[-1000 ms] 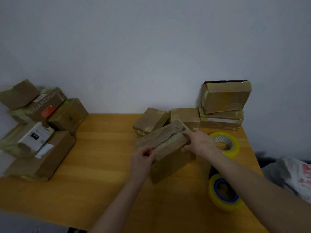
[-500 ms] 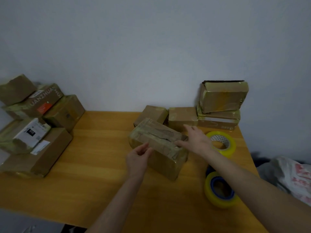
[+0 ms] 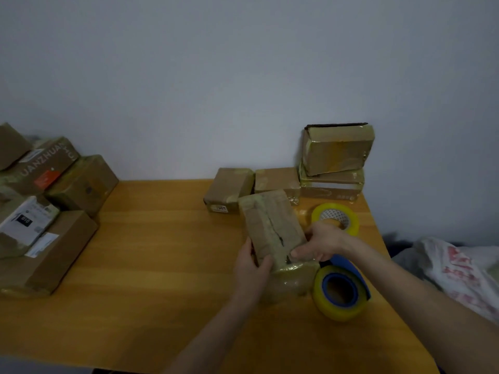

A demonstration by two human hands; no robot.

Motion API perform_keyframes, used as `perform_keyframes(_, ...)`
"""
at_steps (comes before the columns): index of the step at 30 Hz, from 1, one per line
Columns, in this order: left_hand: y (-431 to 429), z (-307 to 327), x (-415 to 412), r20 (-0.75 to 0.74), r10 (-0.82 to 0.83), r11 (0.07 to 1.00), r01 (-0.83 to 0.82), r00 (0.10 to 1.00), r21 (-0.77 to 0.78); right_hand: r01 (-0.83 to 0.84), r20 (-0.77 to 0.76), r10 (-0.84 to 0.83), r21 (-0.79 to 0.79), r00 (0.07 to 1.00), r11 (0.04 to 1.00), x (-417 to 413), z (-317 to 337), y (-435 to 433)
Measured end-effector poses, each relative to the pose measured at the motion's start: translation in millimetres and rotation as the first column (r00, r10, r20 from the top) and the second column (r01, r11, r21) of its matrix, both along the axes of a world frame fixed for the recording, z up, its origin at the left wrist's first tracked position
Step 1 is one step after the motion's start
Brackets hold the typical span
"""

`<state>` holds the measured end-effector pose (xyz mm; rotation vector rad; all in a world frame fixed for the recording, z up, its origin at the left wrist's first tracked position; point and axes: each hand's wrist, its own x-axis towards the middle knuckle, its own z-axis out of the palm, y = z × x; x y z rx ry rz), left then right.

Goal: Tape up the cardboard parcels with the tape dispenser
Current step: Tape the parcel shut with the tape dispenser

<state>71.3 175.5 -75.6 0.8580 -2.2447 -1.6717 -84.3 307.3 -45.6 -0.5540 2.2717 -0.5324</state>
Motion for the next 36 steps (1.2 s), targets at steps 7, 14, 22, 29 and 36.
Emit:
perform_keyframes(7,-39,5,-38,0.296,-0.226,0.900,0.316,0.928,-0.302,0.123,-0.149,-0.166,-0.261,0.975,0.957,10,-12,-5)
perform_keyframes(14,-52,-8,-41,0.262,-0.204,0.855,0.302,0.943,-0.423,0.079,-0.104,-0.044,0.353,0.994,0.932,-8,-36,76)
perform_keyframes(22,-60,-6,-39,0.243,-0.188,0.839,0.284,0.952,-0.464,0.323,-0.054,-0.319,0.138,0.946,0.936,10,-82,89)
perform_keyframes(29,-67,7,-44,0.391,-0.202,0.787,0.387,0.898,-0.481,0.489,0.173,-0.464,-0.147,0.869,0.860,-16,-21,89)
perform_keyframes(36,-54,66,-64,0.045,-0.129,0.884,0.135,0.991,-0.448,0.291,0.182,-0.234,-0.411,0.955,0.864,-37,70,76)
